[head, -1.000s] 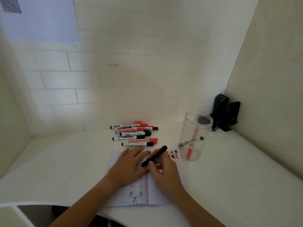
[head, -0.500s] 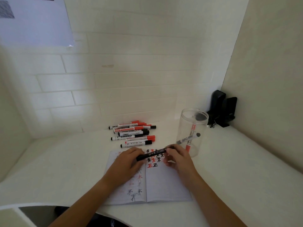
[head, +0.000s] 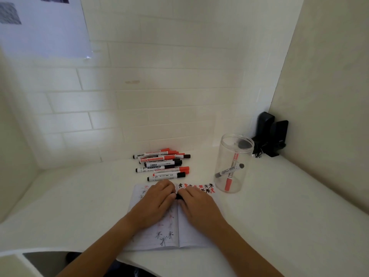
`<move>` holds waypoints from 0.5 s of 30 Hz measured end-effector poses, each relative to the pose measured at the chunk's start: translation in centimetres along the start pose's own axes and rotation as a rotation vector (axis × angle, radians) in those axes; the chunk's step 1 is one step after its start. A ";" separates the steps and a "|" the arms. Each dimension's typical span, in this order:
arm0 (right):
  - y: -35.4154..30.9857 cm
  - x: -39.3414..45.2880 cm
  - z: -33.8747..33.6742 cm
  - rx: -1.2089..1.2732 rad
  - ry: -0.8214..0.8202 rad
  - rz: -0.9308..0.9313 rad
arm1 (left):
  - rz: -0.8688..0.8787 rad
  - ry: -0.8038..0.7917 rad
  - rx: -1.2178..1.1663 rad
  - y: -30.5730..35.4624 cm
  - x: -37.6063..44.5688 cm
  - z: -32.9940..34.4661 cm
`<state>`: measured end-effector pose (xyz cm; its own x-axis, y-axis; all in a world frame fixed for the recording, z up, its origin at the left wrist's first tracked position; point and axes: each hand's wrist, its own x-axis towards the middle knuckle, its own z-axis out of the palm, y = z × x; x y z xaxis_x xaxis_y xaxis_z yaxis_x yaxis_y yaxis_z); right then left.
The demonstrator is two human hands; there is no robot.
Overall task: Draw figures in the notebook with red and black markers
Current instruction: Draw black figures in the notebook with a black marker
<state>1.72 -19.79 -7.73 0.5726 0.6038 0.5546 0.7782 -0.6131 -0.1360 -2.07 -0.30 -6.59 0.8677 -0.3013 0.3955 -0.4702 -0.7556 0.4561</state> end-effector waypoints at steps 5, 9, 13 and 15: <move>0.4 -0.3 -0.2 0.020 -0.035 0.012 | -0.015 -0.007 -0.006 -0.3 0.2 0.1; 1.0 -0.4 -0.7 -0.070 -0.016 0.003 | -0.067 -0.016 0.001 -0.1 0.2 0.1; 2.0 0.1 -0.9 -0.222 -0.005 0.155 | -0.166 -0.095 0.227 -1.0 0.2 1.0; 2.0 0.2 -1.2 -0.227 -0.086 0.210 | -0.158 -0.121 0.292 -1.4 0.3 1.4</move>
<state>3.03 -21.51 -6.93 0.7420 0.4865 0.4613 0.5686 -0.8212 -0.0485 -0.88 -0.13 -8.19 0.9472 -0.2203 0.2330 -0.2773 -0.9277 0.2498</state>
